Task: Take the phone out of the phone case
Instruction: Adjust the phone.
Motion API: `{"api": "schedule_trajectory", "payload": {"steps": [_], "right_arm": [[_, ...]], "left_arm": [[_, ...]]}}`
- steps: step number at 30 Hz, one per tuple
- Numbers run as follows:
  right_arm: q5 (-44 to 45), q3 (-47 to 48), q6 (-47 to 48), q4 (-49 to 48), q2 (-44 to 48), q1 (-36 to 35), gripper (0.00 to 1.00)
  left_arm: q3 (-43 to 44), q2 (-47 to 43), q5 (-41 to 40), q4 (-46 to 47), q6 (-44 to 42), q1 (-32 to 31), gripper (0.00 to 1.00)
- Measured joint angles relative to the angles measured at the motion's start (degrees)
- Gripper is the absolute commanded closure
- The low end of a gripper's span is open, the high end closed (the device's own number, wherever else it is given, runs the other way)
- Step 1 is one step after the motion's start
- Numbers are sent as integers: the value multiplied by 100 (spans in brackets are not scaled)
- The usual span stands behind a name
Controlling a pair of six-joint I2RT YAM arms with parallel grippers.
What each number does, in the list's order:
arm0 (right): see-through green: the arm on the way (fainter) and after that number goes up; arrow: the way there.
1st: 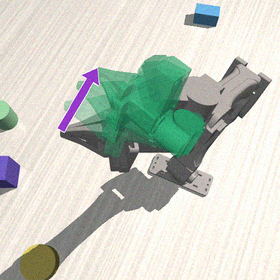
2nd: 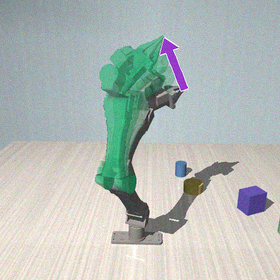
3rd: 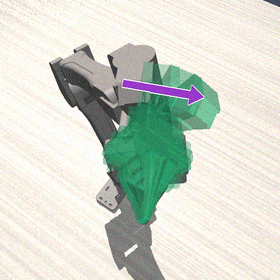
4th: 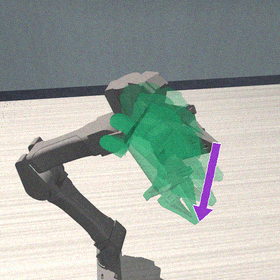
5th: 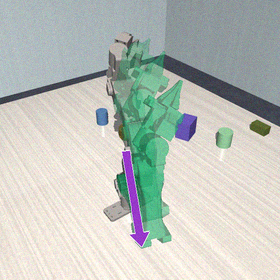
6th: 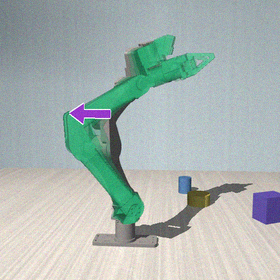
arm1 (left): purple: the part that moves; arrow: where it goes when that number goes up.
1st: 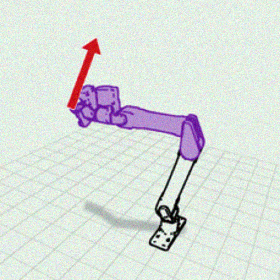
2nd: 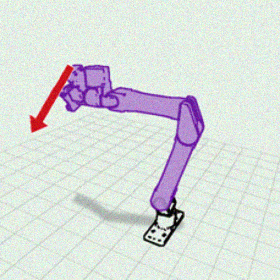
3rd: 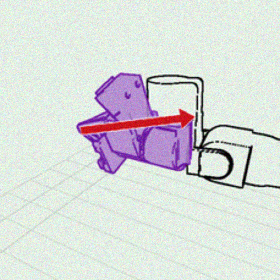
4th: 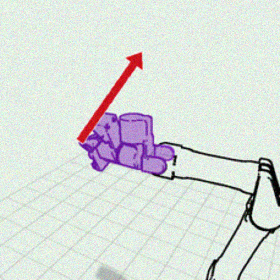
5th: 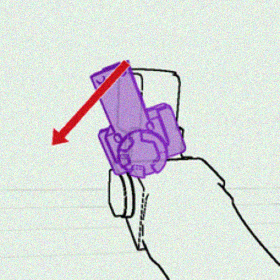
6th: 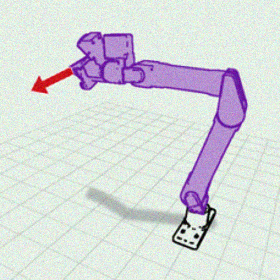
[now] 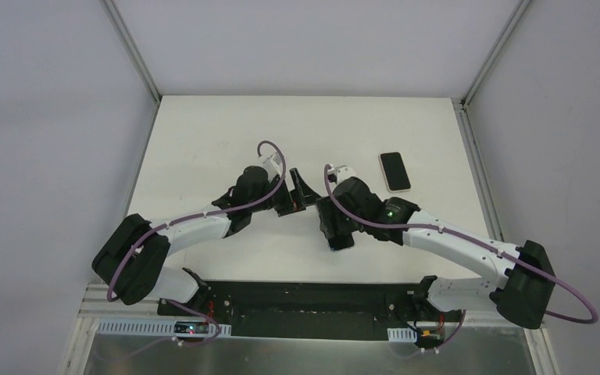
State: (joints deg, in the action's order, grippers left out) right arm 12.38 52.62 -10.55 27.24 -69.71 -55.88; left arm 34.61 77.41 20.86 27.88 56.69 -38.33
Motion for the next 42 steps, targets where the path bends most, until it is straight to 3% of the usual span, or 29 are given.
{"api": "schedule_trajectory", "payload": {"steps": [22, 34, 42], "right_arm": [[-61, -94, -138, -103, 299, -37, 100], [-61, -94, -153, -151, 299, -42, 100], [-61, -94, -234, -179, 302, -44, 100]], "left_arm": [[619, 748, 125, 179, 0, -411, 41], [629, 844, 166, 339, 42, -413, 46], [629, 866, 199, 468, 105, -485, 63]]}}
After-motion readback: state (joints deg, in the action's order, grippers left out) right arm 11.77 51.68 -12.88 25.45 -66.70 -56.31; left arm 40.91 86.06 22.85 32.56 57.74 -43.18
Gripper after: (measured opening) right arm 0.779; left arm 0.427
